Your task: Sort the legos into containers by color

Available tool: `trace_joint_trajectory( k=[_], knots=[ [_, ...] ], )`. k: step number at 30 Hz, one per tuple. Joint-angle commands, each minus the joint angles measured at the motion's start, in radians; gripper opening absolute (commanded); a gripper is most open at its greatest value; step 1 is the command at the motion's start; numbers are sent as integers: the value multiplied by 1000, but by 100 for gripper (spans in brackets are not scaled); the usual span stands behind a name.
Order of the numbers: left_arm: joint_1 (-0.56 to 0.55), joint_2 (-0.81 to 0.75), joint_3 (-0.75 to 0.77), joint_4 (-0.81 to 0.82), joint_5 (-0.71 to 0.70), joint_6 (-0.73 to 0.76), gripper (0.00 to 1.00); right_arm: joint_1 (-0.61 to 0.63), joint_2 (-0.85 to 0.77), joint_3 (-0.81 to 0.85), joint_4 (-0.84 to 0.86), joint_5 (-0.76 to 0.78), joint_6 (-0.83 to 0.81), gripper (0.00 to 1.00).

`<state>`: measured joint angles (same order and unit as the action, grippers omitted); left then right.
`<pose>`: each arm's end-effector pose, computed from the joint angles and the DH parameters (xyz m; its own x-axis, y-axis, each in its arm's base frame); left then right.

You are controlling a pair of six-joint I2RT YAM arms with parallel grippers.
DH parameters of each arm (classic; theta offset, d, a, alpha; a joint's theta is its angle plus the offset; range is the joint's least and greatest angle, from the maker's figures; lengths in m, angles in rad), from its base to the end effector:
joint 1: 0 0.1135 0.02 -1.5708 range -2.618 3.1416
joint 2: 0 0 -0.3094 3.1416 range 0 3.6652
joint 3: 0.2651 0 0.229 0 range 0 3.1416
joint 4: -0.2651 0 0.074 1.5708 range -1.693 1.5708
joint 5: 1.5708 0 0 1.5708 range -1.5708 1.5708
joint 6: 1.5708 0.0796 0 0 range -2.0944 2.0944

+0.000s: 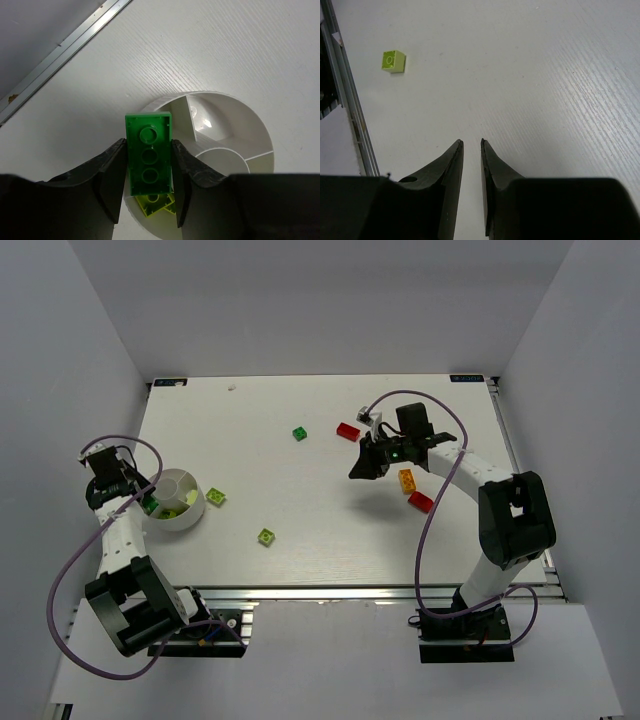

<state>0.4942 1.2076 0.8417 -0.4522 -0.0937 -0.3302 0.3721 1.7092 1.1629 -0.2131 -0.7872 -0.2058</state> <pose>0.2101 0.1217 0.2678 -0.4364 -0.6018 -0.6688 -0.7083 0.6882 -0.1570 0.3308 0.1896 0.2668 -0.4776 -0.3412 -0.8096 -0.8508 0.4097 0.3292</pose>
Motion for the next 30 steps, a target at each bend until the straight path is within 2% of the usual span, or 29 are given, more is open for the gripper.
trace_joint_trajectory(
  k=[1, 4, 15, 22, 25, 26, 28, 29, 30],
  knots=[
    [-3, -20, -6, -9, -15, 3, 50, -7, -31, -9, 12, -4, -15, 26],
    [-5, -20, -6, -8, -14, 0, 53, -7, -33, -9, 11, -6, -15, 26],
    [-3, -22, 0, -11, -20, -3, 54, -6, -34, -11, 11, -6, -15, 26],
    [-5, -78, 39, -52, -141, -27, 49, -7, -34, 3, -15, -12, -47, 27],
    [-5, -117, 83, -86, -175, -58, 28, -6, -31, 29, -49, -21, -93, 34],
    [-3, -129, 106, -97, -182, -73, 11, -6, -30, 40, -60, -20, -104, 37],
    [-5, -151, 128, -112, -167, -82, 2, -6, -20, 73, -91, -18, -130, 50],
    [-3, -175, 138, -109, -115, -86, 1, -6, -19, 86, -101, -14, -139, 55],
    [-3, -187, 157, -103, -79, -87, 4, -6, -14, 99, -111, -9, -147, 64]
  ],
)
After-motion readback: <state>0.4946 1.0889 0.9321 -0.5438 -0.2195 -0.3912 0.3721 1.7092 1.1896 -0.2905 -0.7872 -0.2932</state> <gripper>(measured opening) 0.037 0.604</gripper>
